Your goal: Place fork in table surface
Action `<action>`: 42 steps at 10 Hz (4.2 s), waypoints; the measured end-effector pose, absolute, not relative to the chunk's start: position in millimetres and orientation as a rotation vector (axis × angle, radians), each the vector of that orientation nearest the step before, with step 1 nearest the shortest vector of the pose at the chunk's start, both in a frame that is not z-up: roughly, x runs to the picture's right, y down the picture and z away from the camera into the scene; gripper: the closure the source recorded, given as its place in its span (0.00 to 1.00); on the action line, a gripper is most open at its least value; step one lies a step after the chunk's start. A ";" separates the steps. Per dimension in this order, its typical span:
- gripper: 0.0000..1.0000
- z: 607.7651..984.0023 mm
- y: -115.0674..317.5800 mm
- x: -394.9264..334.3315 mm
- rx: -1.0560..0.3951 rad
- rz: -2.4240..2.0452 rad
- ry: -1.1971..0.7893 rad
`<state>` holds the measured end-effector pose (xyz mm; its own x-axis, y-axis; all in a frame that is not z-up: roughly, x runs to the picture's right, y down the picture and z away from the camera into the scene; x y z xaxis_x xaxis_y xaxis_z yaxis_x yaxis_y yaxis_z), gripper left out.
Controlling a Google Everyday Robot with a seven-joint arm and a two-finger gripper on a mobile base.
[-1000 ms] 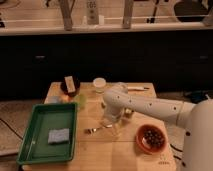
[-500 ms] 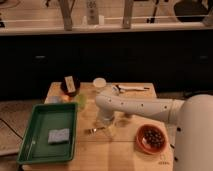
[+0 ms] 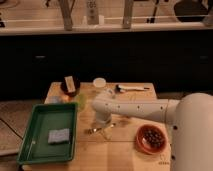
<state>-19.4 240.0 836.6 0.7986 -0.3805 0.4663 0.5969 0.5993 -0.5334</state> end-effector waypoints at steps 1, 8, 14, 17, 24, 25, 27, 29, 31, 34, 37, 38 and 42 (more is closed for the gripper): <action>0.52 838.4 240.2 -21.9 -0.732 -0.573 -0.326; 1.00 836.0 238.2 -25.6 -0.739 -0.571 -0.337; 1.00 835.2 237.5 -27.0 -0.742 -0.569 -0.358; 1.00 815.5 213.0 -28.8 -0.752 -0.629 -0.419; 1.00 755.7 155.6 -27.5 -0.776 -0.766 -0.485; 1.00 750.7 153.5 -26.3 -0.776 -0.787 -0.489; 1.00 743.8 152.4 -27.5 -0.772 -0.818 -0.499; 1.00 738.9 153.9 -27.0 -0.769 -0.837 -0.509; 1.00 735.4 158.5 -26.8 -0.771 -0.852 -0.516; 1.00 731.7 170.0 -24.7 -0.778 -0.861 -0.526; 1.00 736.1 190.3 -19.9 -0.793 -0.853 -0.530; 1.00 741.7 201.1 -16.8 -0.799 -0.845 -0.525; 1.00 760.5 234.5 -9.2 -0.821 -0.809 -0.511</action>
<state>-9.2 234.5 760.5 0.6000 -0.4277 0.6761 0.7942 0.4197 -0.4394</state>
